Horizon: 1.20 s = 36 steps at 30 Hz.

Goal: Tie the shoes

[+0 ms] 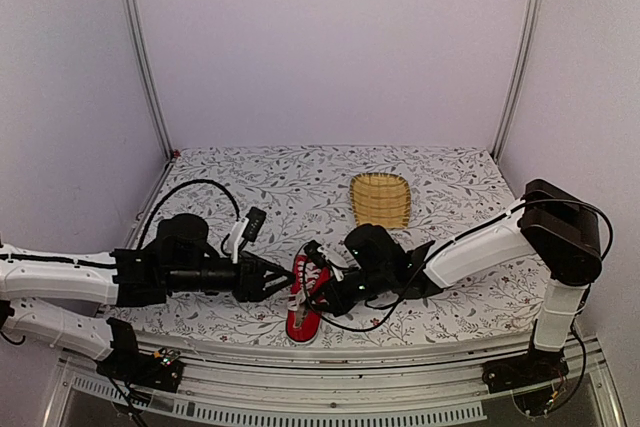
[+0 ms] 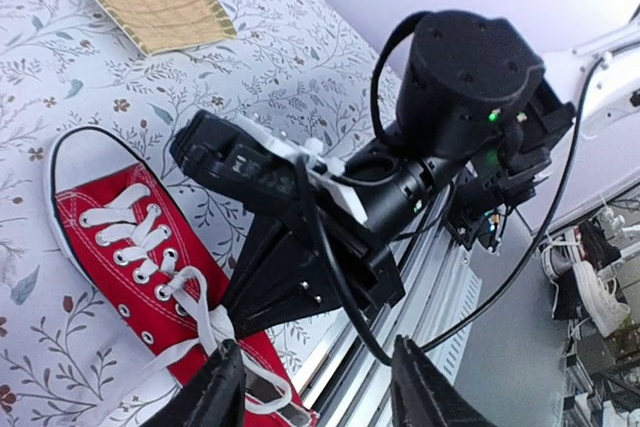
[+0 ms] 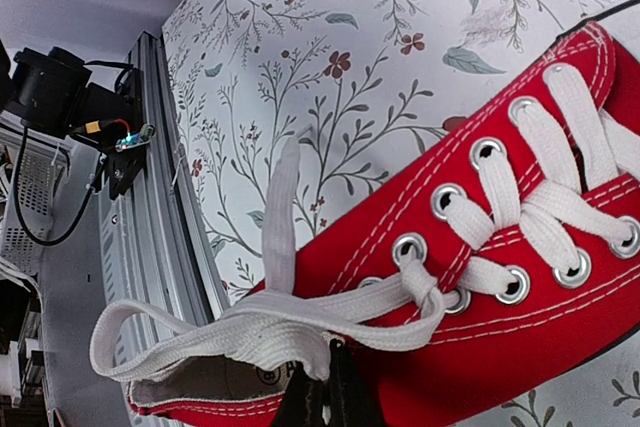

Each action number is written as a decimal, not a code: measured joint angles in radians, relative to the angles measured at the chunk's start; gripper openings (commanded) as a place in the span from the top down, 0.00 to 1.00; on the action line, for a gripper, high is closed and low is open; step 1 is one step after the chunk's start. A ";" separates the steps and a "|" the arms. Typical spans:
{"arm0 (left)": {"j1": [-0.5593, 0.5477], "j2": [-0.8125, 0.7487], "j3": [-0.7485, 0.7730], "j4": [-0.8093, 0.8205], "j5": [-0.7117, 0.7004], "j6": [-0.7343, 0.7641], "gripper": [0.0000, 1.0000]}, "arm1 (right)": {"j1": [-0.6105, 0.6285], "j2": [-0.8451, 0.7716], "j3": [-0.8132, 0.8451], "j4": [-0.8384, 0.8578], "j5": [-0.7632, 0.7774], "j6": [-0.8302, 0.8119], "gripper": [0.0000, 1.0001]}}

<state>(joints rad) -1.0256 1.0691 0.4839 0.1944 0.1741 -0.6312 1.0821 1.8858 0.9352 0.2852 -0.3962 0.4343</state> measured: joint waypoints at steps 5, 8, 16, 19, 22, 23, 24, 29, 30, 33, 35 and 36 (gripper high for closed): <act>0.069 0.057 0.057 -0.052 -0.005 -0.027 0.64 | 0.001 0.000 -0.001 0.003 0.000 0.001 0.98; 0.087 0.159 0.103 -0.081 -0.001 -0.032 0.69 | 0.002 0.000 -0.003 0.008 0.001 0.005 0.98; 0.088 0.335 0.179 -0.113 0.037 -0.031 0.67 | 0.003 0.000 -0.007 0.016 0.001 0.016 0.98; 0.088 0.348 0.187 -0.113 0.050 -0.030 0.67 | 0.003 0.000 -0.008 0.016 0.001 0.018 0.98; 0.088 0.361 0.196 -0.117 0.058 -0.030 0.69 | 0.003 0.000 -0.011 0.022 0.001 0.019 0.98; 0.088 0.370 0.204 -0.123 0.058 -0.029 0.70 | 0.004 0.000 -0.013 0.024 0.001 0.019 0.98; 0.088 0.378 0.210 -0.129 0.058 -0.027 0.71 | 0.003 0.000 -0.013 0.024 0.001 0.019 0.98; 0.088 0.409 0.230 -0.163 0.056 -0.023 0.74 | 0.004 0.000 -0.014 0.030 0.001 0.019 0.98; 0.088 0.410 0.230 -0.165 0.055 -0.023 0.74 | 0.004 0.000 -0.014 0.030 0.001 0.019 0.98; 0.086 0.418 0.231 -0.174 0.055 -0.021 0.74 | 0.004 0.000 -0.014 0.031 0.001 0.019 0.98; 0.082 0.429 0.236 -0.179 0.054 -0.018 0.74 | 0.004 0.000 -0.015 0.031 0.001 0.019 0.98; 0.081 0.434 0.238 -0.181 0.054 -0.017 0.74 | 0.004 0.000 -0.015 0.031 0.001 0.019 0.98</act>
<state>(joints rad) -0.9447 1.5028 0.7216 0.0135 0.2279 -0.6479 1.0859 1.8858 0.9203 0.3164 -0.3954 0.4538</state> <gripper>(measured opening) 0.259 0.022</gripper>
